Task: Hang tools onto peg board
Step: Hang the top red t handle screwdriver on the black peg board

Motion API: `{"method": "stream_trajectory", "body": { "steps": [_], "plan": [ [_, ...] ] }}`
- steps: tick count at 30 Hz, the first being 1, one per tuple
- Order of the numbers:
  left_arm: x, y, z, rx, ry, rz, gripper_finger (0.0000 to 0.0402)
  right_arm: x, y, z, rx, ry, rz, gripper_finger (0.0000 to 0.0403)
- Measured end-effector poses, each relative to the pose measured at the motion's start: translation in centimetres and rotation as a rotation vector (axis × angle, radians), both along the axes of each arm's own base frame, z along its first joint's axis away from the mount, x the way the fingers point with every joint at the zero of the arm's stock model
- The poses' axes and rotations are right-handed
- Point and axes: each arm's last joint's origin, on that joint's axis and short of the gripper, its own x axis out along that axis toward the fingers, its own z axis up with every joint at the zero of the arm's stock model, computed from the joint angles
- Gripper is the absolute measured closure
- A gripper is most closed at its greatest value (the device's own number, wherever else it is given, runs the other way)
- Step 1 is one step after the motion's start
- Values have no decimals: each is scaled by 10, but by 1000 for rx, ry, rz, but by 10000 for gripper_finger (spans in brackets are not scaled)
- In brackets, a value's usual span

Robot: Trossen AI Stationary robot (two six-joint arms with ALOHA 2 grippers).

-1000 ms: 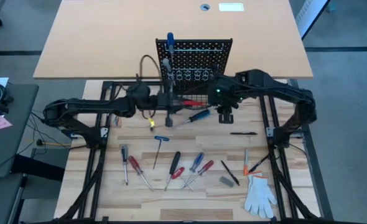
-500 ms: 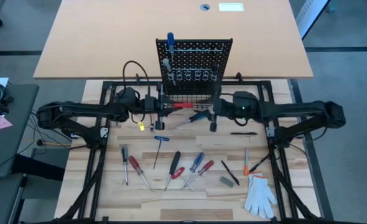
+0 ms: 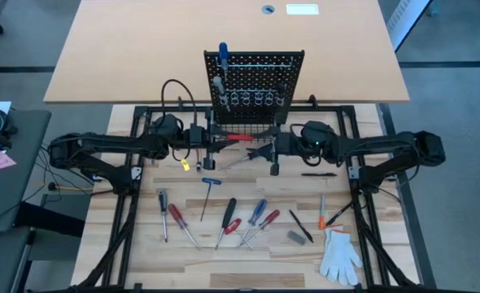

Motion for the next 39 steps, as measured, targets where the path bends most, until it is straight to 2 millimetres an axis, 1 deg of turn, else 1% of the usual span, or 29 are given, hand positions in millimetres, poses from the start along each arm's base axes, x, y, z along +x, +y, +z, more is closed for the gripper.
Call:
{"method": "stream_trajectory", "body": {
  "steps": [8, 10, 18, 26, 33, 36, 39],
  "plan": [
    [0, 0, 0, -3, 3, 0, 358, 0, 2, 6, -8, -65, 6, 238],
    [0, 0, 0, -3, 3, 0, 358, 0, 2, 6, -7, -66, 6, 247],
    [0, 0, 0, -3, 3, 0, 357, 0, 0, 6, -8, -66, 1, 305],
    [0, 0, 0, -3, 3, -2, 357, 0, 1, 6, -40, -62, 12, 323],
    [0, 0, 0, -1, 4, -7, 356, 0, 1, 5, -41, -50, 17, 359],
    [0, 0, -1, -1, 6, -7, 350, 0, 1, 4, -43, -40, 16, 364],
    [0, 0, -1, -3, 6, -4, 335, 0, 1, 4, -51, -39, 12, 365]
  ]
}}
